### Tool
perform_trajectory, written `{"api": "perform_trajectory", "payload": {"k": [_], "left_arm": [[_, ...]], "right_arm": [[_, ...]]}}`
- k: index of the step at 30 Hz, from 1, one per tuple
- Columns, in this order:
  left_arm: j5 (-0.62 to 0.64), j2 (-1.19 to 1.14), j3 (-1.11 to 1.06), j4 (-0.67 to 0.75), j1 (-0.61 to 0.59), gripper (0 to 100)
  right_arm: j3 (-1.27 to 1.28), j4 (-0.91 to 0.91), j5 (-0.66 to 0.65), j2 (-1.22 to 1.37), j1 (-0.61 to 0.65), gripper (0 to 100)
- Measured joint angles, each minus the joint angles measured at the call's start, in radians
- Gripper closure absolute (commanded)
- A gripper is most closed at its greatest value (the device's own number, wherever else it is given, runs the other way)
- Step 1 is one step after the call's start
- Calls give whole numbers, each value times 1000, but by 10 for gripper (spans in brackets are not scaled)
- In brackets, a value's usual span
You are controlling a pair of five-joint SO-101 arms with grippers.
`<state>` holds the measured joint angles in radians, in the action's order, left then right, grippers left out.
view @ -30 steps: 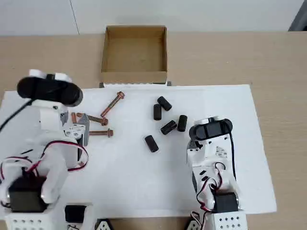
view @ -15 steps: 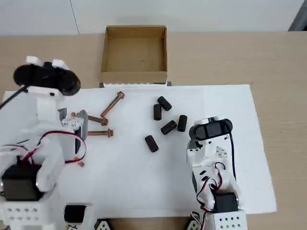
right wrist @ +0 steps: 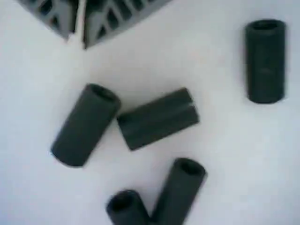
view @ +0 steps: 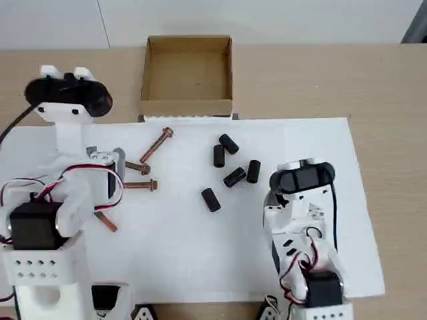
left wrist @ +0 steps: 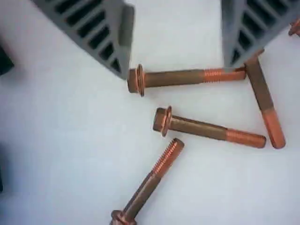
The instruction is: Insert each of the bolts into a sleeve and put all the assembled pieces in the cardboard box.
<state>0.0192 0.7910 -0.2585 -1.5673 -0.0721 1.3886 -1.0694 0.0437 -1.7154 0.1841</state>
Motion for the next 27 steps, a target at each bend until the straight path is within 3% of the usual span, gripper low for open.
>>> {"api": "perform_trajectory", "payload": {"k": [9, 20, 27], "left_arm": [[-11, -31, 0, 14, 0, 870], [-54, -305, 0, -60, -97, 870], [-54, -496, 0, -61, -101, 873]], "right_arm": [[-339, -104, -11, 364, 32, 995], [-830, -296, -11, 922, 29, 995], [-994, -308, 0, 1201, 29, 995]]}}
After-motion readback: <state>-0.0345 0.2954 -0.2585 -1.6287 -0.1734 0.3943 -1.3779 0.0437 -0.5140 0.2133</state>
